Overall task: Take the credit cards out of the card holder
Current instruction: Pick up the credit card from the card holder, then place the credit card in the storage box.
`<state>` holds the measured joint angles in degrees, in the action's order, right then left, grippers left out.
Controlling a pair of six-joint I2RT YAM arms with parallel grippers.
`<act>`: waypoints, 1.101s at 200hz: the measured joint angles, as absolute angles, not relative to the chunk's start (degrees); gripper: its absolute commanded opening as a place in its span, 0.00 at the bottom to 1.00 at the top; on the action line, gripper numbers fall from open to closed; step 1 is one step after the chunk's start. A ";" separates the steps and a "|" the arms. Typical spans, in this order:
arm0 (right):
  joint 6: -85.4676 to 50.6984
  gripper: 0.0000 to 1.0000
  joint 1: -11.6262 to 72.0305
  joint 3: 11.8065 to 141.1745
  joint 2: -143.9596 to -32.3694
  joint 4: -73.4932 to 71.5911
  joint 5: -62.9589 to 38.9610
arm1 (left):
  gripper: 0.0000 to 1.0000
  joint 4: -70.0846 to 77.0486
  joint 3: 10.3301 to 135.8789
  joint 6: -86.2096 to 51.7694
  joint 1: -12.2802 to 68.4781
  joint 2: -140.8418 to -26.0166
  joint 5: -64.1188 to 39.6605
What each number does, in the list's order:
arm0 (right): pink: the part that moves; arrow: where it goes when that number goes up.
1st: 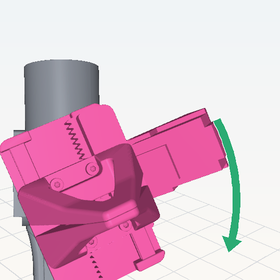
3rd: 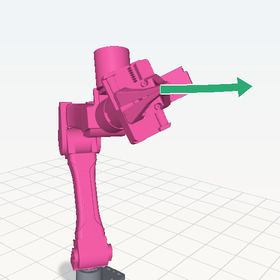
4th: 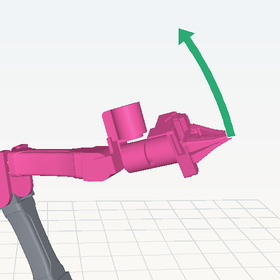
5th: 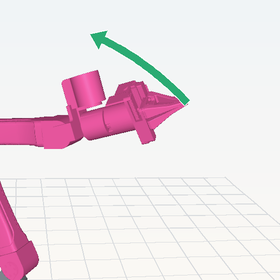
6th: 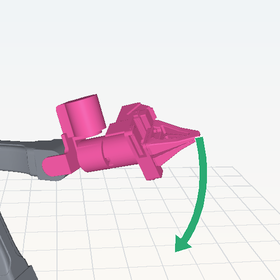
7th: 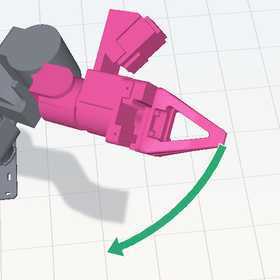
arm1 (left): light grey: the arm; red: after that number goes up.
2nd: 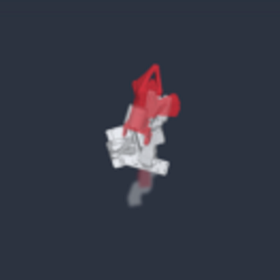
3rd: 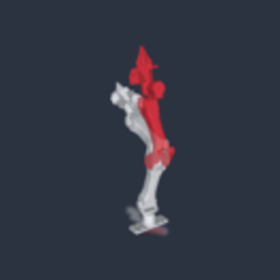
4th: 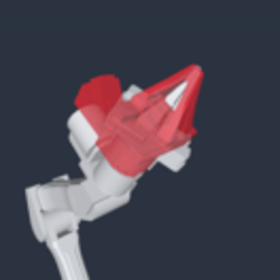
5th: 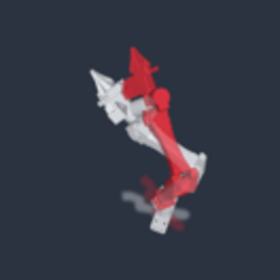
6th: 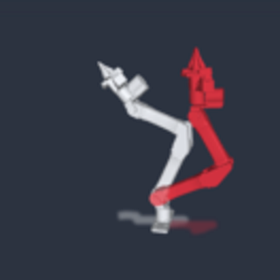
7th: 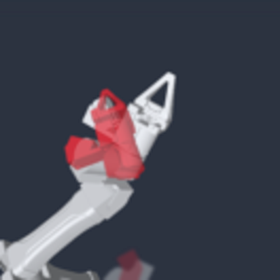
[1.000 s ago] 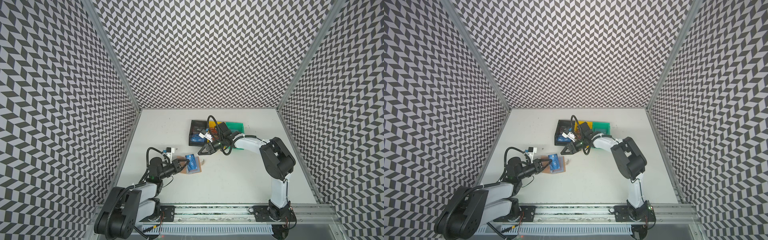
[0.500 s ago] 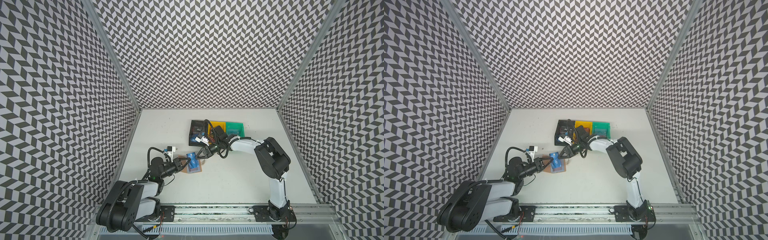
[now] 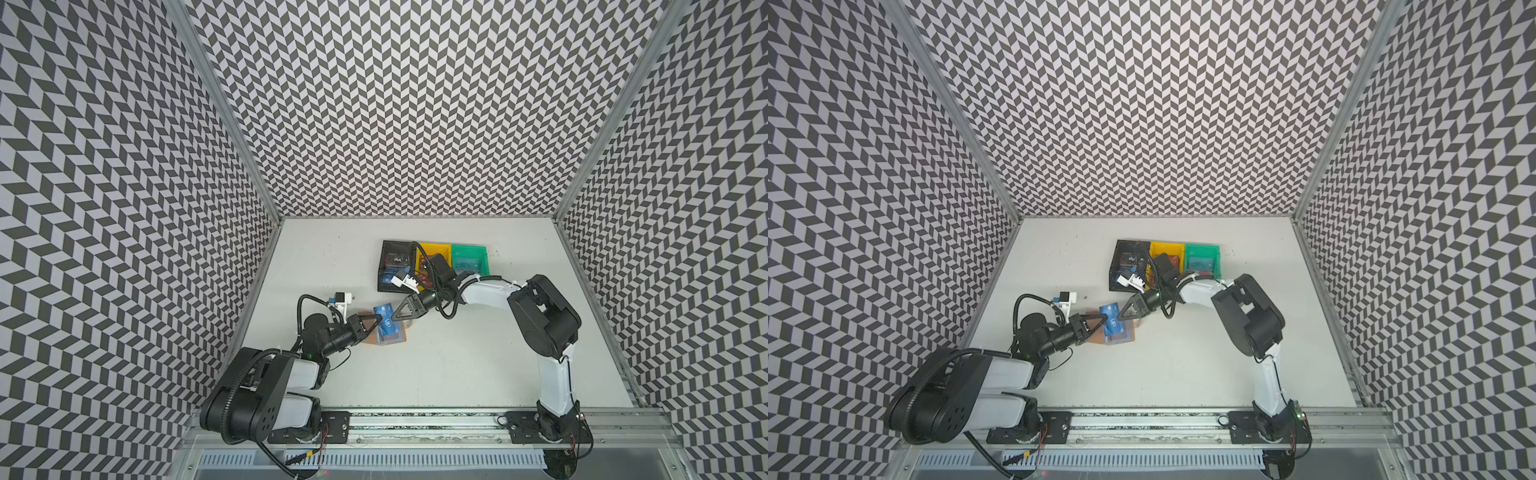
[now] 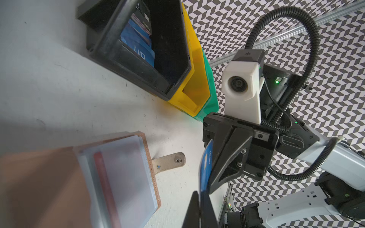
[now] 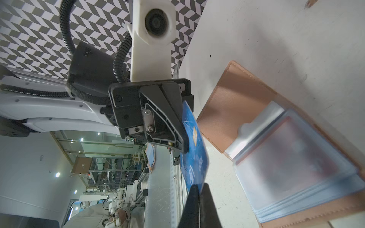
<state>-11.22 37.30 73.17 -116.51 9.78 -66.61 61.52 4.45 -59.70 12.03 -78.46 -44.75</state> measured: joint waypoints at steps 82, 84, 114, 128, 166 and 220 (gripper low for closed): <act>-4.54 0.00 37.71 79.59 -116.51 19.68 -65.14 | 0.32 57.71 5.08 -57.47 12.38 -76.88 -44.62; -4.38 0.00 37.71 79.61 -116.51 19.90 -65.06 | 0.33 57.54 5.15 -57.23 12.38 -76.82 -44.56; -1.61 0.00 37.63 83.07 -116.97 26.41 -62.00 | 0.33 54.81 5.50 -56.29 12.36 -75.81 -44.42; 0.03 0.00 37.56 86.56 -117.47 29.85 -59.37 | 0.33 53.67 5.50 -55.90 12.36 -75.07 -44.38; 4.71 0.00 37.32 98.41 -119.52 39.22 -52.69 | 0.33 50.59 5.50 -54.22 12.23 -73.84 -44.05; 7.70 0.00 37.47 113.99 -125.01 49.43 -34.92 | 0.31 47.18 5.85 -52.01 11.81 -74.52 -43.99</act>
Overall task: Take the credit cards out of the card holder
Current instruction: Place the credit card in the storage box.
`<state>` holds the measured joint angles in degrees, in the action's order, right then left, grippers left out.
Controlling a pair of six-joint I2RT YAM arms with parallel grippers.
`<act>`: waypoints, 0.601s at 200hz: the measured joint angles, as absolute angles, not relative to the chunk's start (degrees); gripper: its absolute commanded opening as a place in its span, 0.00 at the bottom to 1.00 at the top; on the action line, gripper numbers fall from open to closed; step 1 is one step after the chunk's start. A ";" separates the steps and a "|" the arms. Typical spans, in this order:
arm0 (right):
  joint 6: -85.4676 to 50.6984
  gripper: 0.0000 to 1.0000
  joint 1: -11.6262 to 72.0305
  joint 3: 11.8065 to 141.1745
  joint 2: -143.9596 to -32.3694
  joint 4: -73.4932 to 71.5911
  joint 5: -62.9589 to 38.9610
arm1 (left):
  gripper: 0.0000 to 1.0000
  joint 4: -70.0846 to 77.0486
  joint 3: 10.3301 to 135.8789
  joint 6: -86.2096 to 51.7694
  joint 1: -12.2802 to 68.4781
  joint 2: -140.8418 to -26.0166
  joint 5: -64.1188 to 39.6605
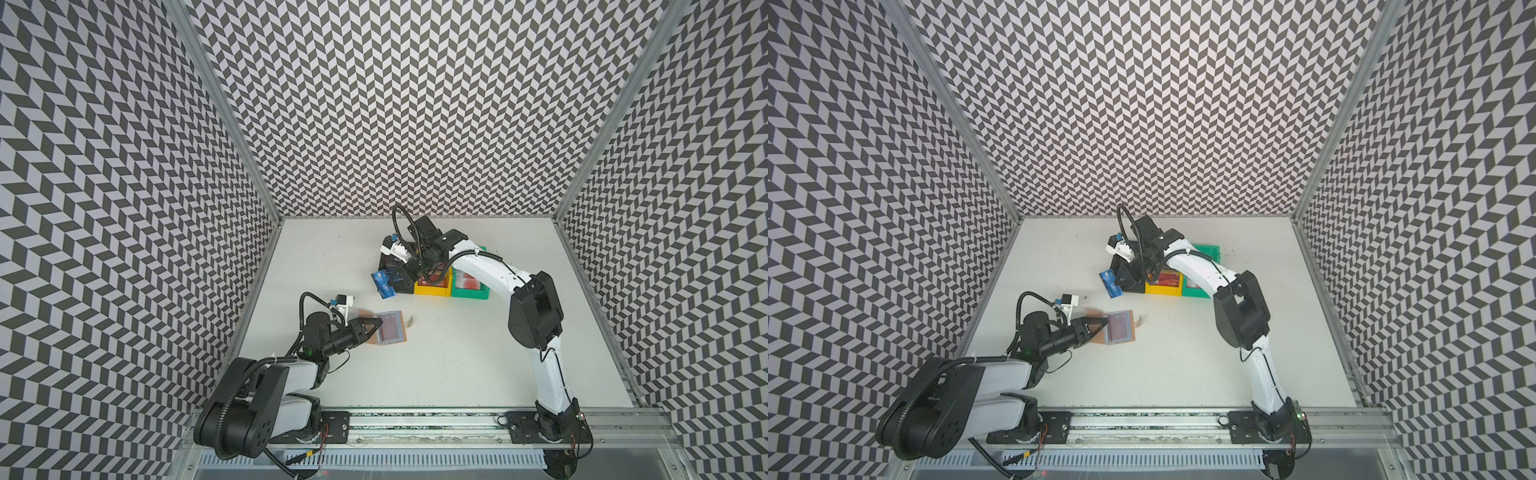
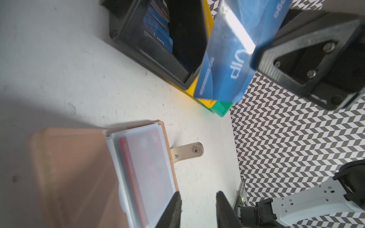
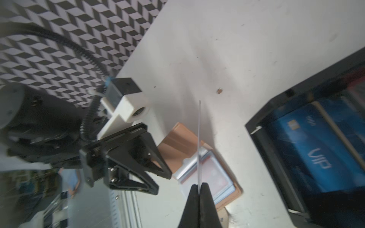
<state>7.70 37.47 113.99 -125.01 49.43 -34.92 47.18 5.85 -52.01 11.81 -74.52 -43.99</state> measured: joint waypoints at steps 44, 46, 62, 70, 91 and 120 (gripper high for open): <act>9.78 0.00 37.67 125.36 -130.78 54.46 -22.02 | 0.28 45.69 7.11 -50.63 11.25 -77.41 -44.12; 10.00 0.00 37.69 125.67 -130.98 54.70 -21.47 | 0.28 45.65 7.18 -50.61 11.20 -77.56 -44.12; 11.11 0.00 37.93 127.55 -131.70 56.10 -17.72 | 0.27 44.84 7.42 -50.11 11.03 -78.00 -44.14; 11.75 0.00 38.11 128.38 -131.98 56.77 -15.77 | 0.27 44.10 7.55 -49.52 10.85 -78.00 -44.03; 13.65 0.00 38.61 129.56 -132.25 57.78 -11.31 | 0.27 40.82 8.64 -47.68 10.76 -78.08 -43.11; 15.79 0.00 39.22 130.96 -133.19 58.78 -7.22 | 0.27 38.37 9.96 -45.87 10.44 -79.09 -42.33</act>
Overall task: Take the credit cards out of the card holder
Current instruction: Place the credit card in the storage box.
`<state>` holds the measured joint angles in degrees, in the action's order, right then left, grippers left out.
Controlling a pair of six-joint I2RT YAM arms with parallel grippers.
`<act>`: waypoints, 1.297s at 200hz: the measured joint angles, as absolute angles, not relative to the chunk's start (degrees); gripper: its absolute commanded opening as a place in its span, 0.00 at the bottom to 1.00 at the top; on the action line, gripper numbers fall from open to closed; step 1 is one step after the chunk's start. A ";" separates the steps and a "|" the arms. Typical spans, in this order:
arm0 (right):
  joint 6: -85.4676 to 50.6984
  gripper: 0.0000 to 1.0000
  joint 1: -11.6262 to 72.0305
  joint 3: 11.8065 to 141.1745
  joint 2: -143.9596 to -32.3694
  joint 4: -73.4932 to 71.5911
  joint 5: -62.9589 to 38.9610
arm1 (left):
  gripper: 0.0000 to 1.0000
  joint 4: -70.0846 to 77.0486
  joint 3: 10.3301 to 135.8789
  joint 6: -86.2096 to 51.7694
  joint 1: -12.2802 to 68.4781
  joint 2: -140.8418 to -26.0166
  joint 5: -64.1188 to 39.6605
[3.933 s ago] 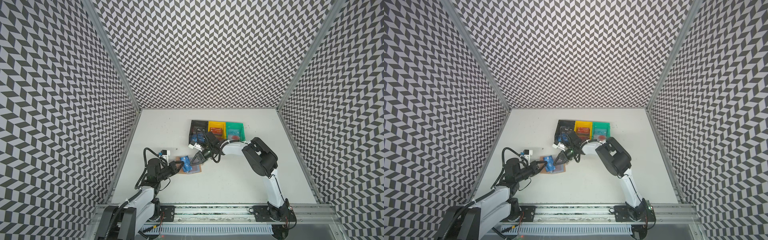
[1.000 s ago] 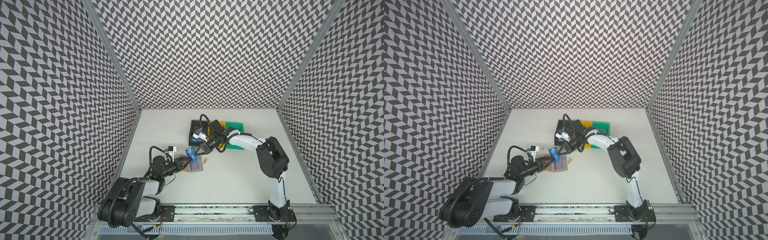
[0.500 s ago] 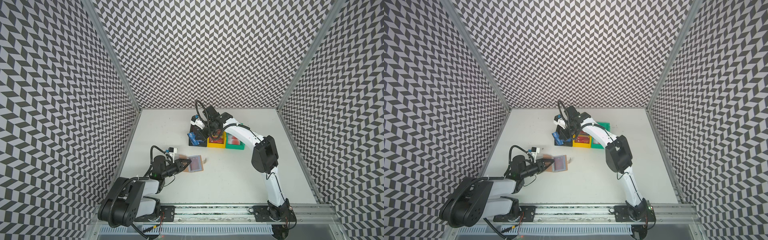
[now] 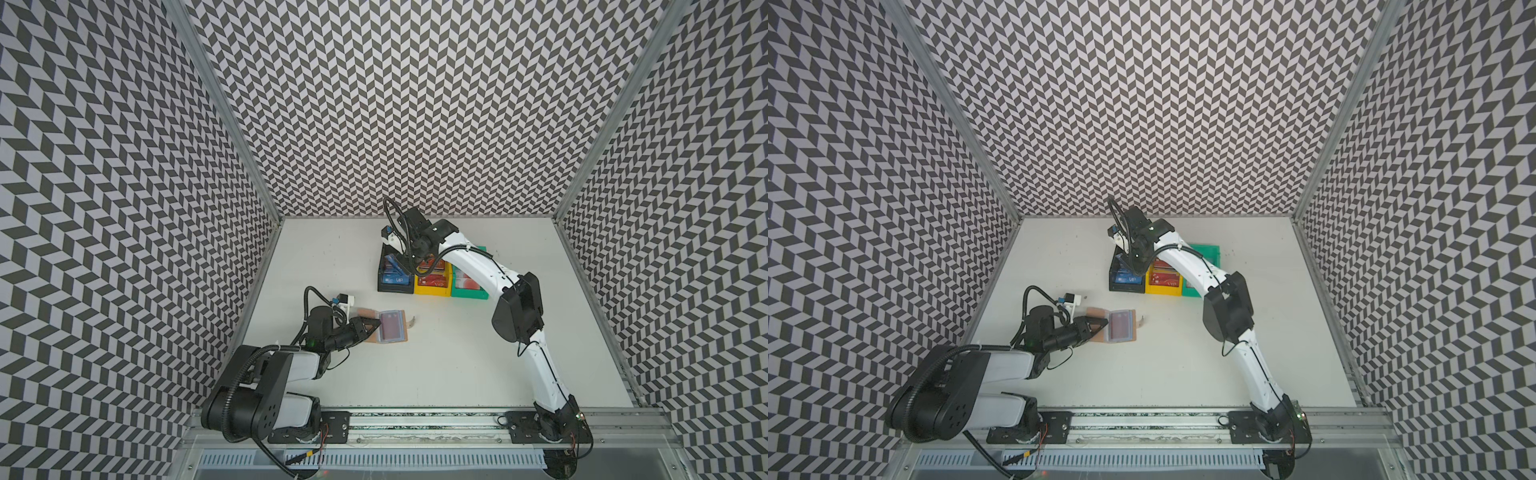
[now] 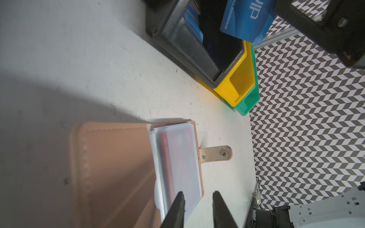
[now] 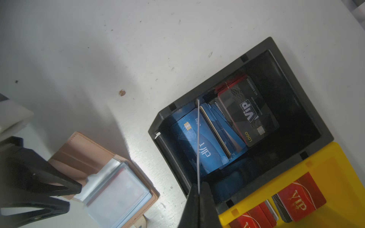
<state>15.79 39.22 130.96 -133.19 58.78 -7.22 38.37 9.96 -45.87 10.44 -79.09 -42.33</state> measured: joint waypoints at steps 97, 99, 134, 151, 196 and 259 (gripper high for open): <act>20.32 0.00 40.14 127.94 -135.57 59.68 -3.90 | 0.25 37.47 11.88 -44.40 9.32 -84.07 -42.09; 20.43 0.00 40.14 127.72 -135.57 59.66 -3.92 | 0.25 37.47 11.90 -44.40 9.32 -84.12 -42.09; 21.85 0.00 40.75 125.93 -135.24 58.19 -4.47 | 0.25 37.52 12.12 -44.38 9.32 -84.75 -42.11; 22.41 0.00 40.99 125.49 -135.24 57.91 -4.47 | 0.25 37.52 12.14 -44.31 9.32 -84.99 -42.11; 23.14 0.00 41.10 125.36 -135.24 58.28 -4.40 | 0.25 37.54 12.43 -43.53 9.32 -86.06 -42.13; 24.23 0.00 41.12 125.36 -135.28 58.28 -4.25 | 0.25 37.67 13.10 -43.11 9.30 -87.79 -42.24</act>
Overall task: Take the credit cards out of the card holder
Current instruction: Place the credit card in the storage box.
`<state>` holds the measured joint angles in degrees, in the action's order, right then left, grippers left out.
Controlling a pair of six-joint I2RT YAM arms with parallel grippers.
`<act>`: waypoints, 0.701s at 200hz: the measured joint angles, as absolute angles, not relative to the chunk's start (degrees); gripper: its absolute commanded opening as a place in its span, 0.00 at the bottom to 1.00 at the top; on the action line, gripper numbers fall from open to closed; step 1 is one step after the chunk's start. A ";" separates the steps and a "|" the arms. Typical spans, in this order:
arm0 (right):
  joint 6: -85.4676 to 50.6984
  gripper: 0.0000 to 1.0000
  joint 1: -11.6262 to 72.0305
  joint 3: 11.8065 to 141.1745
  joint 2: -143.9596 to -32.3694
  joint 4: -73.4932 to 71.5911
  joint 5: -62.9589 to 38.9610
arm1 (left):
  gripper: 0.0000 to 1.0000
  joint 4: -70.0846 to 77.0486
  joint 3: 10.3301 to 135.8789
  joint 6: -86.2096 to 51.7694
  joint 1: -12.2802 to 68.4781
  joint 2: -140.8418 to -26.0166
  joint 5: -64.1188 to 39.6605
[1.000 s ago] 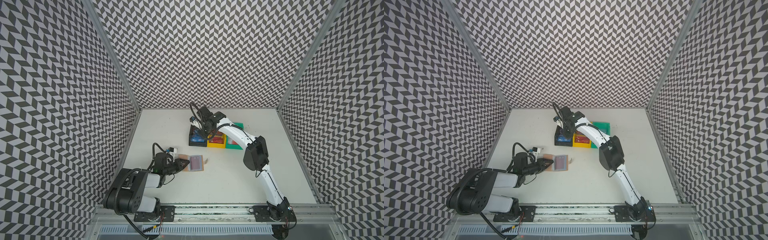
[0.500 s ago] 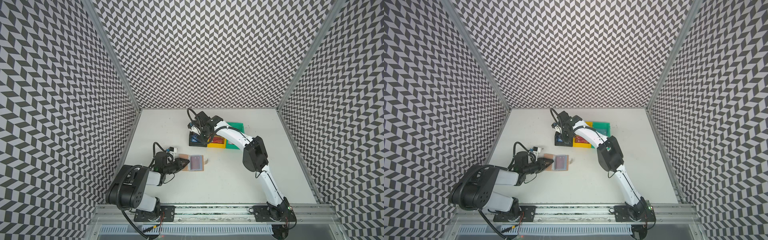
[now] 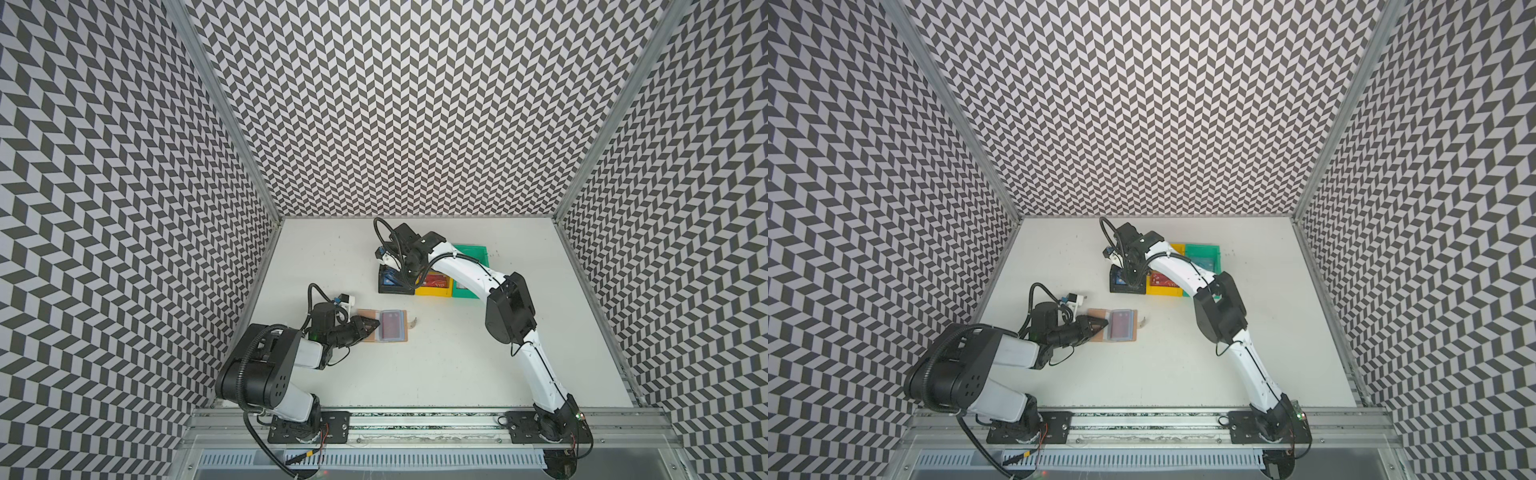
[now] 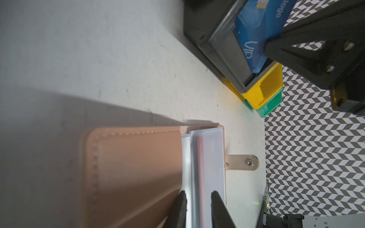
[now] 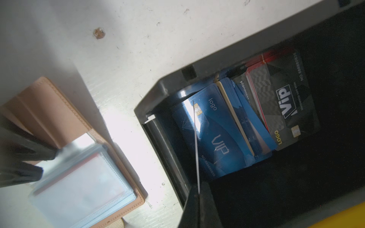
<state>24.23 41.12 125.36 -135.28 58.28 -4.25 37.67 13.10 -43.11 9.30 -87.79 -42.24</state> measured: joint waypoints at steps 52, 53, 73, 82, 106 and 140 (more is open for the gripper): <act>24.67 0.03 41.12 125.36 -135.46 58.04 -2.92 | 0.25 37.63 13.34 -42.96 9.21 -88.18 -42.22; 24.67 0.03 41.12 125.36 -135.46 58.04 -2.87 | 0.25 37.63 13.37 -42.96 9.21 -88.18 -42.24; 24.67 0.05 41.12 125.36 -135.46 57.80 -2.11 | 0.25 37.63 13.67 -42.89 9.21 -88.29 -42.24; 24.69 0.05 41.15 125.36 -135.46 57.76 -1.85 | 0.25 37.63 13.93 -42.87 9.21 -88.58 -42.22; 24.75 0.06 41.23 125.36 -135.46 57.67 -1.28 | 0.25 37.65 14.20 -42.87 9.21 -89.36 -42.24; 25.76 0.11 41.50 125.23 -135.48 57.36 -0.84 | 0.25 37.63 14.50 -42.78 9.06 -89.91 -42.24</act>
